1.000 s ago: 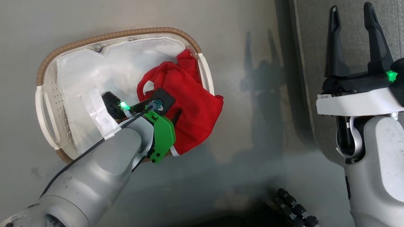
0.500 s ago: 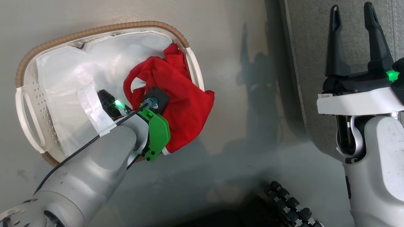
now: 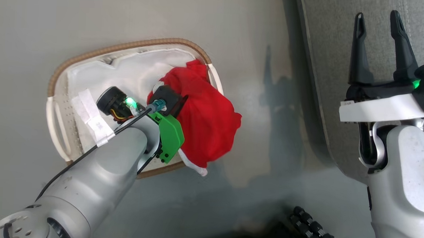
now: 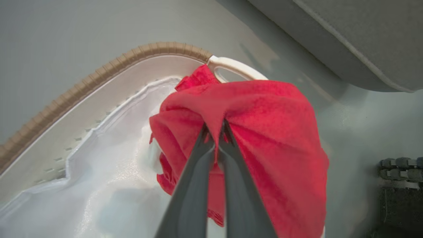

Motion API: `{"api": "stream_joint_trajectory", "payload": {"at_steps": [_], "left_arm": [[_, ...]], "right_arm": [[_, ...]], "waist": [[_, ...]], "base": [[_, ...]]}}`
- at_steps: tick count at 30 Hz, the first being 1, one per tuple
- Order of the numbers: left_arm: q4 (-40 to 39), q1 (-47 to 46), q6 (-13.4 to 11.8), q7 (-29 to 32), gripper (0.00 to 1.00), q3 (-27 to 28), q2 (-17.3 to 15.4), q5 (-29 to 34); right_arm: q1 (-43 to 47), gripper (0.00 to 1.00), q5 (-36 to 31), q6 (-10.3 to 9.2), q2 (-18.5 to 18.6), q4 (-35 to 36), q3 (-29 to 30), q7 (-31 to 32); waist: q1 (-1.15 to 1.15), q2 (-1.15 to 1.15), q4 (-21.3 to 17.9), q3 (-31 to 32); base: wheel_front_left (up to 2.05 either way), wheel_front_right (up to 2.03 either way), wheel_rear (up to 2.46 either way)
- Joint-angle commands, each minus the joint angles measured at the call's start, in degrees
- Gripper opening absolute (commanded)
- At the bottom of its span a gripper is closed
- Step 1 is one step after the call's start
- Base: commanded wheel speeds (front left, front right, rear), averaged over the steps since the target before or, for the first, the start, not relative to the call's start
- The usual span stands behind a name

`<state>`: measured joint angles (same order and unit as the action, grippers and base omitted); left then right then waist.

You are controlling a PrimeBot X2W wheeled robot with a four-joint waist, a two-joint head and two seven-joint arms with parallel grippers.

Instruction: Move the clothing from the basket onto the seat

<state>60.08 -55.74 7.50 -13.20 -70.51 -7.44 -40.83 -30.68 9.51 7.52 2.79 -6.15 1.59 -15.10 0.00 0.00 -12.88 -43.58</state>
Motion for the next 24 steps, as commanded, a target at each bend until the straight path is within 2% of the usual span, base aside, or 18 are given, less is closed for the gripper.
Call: {"api": "stream_joint_trajectory", "payload": {"at_steps": [1,11,24], "left_arm": [[-0.49,-0.93,-0.05,-0.75,0.0,-0.04,-0.11,-0.59],[-6.7,-0.45,-0.05,-2.08,0.0,1.07,0.12,1.19],[-16.13,-3.38,-0.05,-1.98,0.0,0.16,-2.01,3.95]], "right_arm": [[1.36,1.0,-0.77,-0.06,0.2,-0.56,0.38,-0.09],[5.35,1.0,-3.75,-0.06,0.23,-3.68,1.85,-0.09],[12.2,1.0,-4.56,-0.06,0.22,-8.03,0.98,-0.1]], "waist": [[0.0,0.0,2.79,4.05],[0.0,0.0,7.08,15.59],[0.0,0.0,10.17,31.36]], "base": [[0.0,0.0,0.0],[0.0,0.0,0.0],[0.0,0.0,0.0]]}}
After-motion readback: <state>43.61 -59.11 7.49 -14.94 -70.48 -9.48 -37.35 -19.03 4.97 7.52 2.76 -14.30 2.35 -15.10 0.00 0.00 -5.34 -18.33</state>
